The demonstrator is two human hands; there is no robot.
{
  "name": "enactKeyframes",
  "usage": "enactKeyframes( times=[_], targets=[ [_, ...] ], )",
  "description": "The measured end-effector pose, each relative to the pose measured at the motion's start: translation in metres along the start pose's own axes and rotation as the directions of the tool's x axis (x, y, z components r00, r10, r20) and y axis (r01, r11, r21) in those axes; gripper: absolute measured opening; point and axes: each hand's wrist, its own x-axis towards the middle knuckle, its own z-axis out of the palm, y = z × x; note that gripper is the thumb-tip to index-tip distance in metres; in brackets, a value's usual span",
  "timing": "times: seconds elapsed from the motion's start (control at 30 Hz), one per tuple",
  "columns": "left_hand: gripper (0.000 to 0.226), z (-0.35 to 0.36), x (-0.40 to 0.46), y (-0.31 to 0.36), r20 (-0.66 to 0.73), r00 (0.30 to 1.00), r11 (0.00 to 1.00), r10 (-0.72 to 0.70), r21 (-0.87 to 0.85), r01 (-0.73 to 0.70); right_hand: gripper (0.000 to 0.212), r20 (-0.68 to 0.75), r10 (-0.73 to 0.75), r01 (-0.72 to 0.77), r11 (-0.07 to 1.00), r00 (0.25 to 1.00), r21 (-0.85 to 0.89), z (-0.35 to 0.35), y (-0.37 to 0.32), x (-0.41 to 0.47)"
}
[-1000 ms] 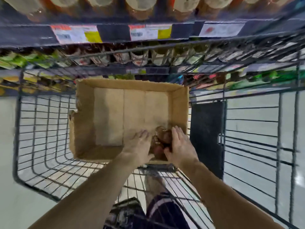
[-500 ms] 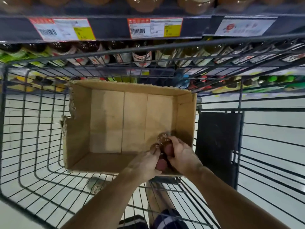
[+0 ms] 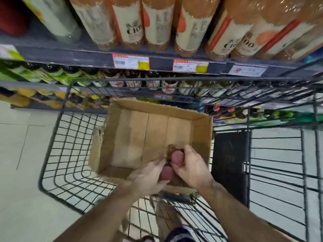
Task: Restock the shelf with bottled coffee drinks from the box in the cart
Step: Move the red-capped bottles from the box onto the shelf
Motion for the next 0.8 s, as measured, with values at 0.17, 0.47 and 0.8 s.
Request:
enactKeyframes(
  times=[0.17,0.47,0.8],
  targets=[
    [0.062,-0.041,-0.057,-0.02,-0.189,0.982,0.996,0.0,-0.089,-0.018,0.042,-0.136,-0.039,0.058,0.989,0.99,0.138,-0.004,-0.062,-0.026],
    [0.039,-0.146,-0.191,-0.043,-0.636,0.771,0.936,0.009,-0.265,-0.23,0.042,-0.388,-0.197,0.32,0.905,0.9,0.282,-0.014,-0.204,-0.094],
    [0.035,-0.277,-0.346,-0.07,-0.859,0.496,0.942,0.123,-0.056,-0.331,0.033,-0.563,-0.416,0.617,0.755,0.714,0.224,-0.049,-0.384,-0.17]
  ],
)
